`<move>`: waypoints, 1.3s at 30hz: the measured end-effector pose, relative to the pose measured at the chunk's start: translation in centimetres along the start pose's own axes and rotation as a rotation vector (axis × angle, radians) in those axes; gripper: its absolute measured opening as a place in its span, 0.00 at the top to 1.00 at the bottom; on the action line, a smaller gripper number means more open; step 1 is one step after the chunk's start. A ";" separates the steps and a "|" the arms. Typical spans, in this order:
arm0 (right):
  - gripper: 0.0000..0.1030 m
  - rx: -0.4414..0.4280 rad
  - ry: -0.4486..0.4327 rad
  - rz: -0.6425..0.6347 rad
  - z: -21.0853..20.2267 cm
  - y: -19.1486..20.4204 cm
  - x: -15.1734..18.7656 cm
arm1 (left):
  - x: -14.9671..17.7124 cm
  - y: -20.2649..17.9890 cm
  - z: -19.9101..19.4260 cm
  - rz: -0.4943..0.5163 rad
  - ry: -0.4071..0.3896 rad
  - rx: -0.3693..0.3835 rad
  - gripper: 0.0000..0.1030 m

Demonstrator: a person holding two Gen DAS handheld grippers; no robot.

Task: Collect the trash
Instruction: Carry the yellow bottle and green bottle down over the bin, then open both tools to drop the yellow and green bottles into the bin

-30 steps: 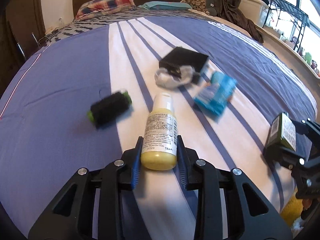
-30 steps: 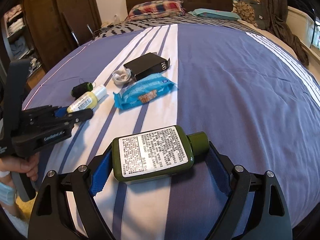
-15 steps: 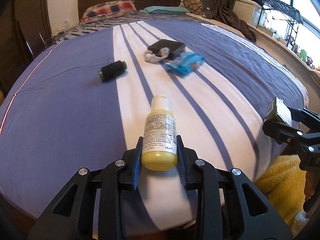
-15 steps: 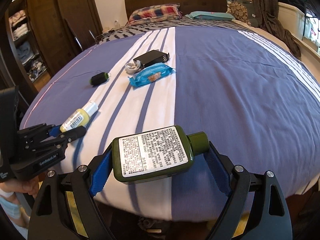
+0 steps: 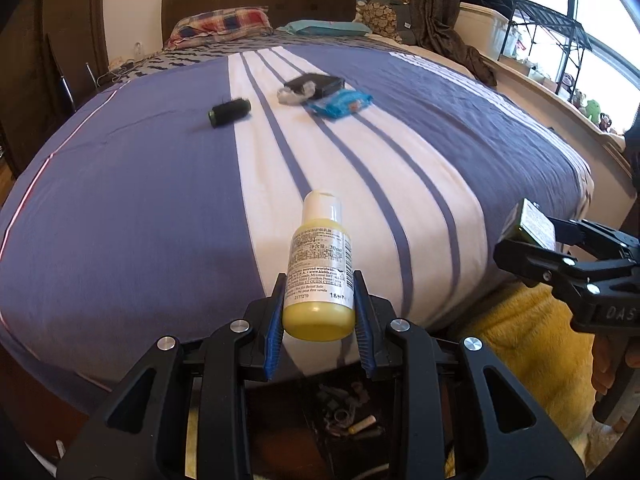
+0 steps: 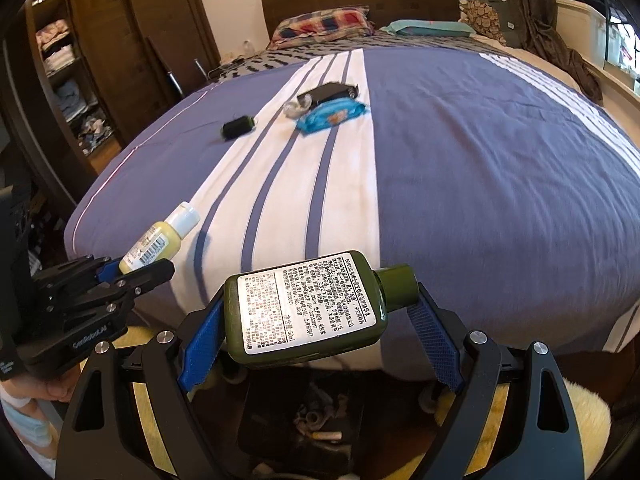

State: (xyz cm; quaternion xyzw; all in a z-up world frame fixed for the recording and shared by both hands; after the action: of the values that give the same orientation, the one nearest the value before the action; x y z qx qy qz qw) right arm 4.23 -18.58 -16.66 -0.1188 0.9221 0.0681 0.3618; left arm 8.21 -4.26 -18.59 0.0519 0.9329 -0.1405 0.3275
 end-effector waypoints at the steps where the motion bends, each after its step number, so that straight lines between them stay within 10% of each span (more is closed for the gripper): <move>1: 0.16 -0.002 0.006 0.001 0.0 0.2 0.5 | 0.4 0.0 -0.1 -0.003 0.005 0.000 0.72; 26: 0.16 -0.093 0.291 0.021 6.6 3.5 11.8 | 16.3 1.1 7.5 -0.072 0.373 0.014 0.72; 39: 0.16 -0.145 0.433 0.066 11.6 3.8 14.6 | 18.5 1.4 11.2 -0.104 0.497 0.030 0.72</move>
State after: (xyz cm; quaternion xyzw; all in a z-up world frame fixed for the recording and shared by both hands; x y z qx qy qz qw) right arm 0.41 -14.91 -34.92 -0.1261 0.9744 0.1187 0.1436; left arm 0.74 -6.12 -38.79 0.0417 0.9840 -0.1541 0.0796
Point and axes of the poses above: each gripper's, at about its wrist camera, not at the fingertips, and z roughly the way its jaws point, y to its left, x to its underside, the point moved 7 cm from there along z, roughly the way its jaws point, and after that the axes turned 15 degrees about -z, right-handed, at the moved point
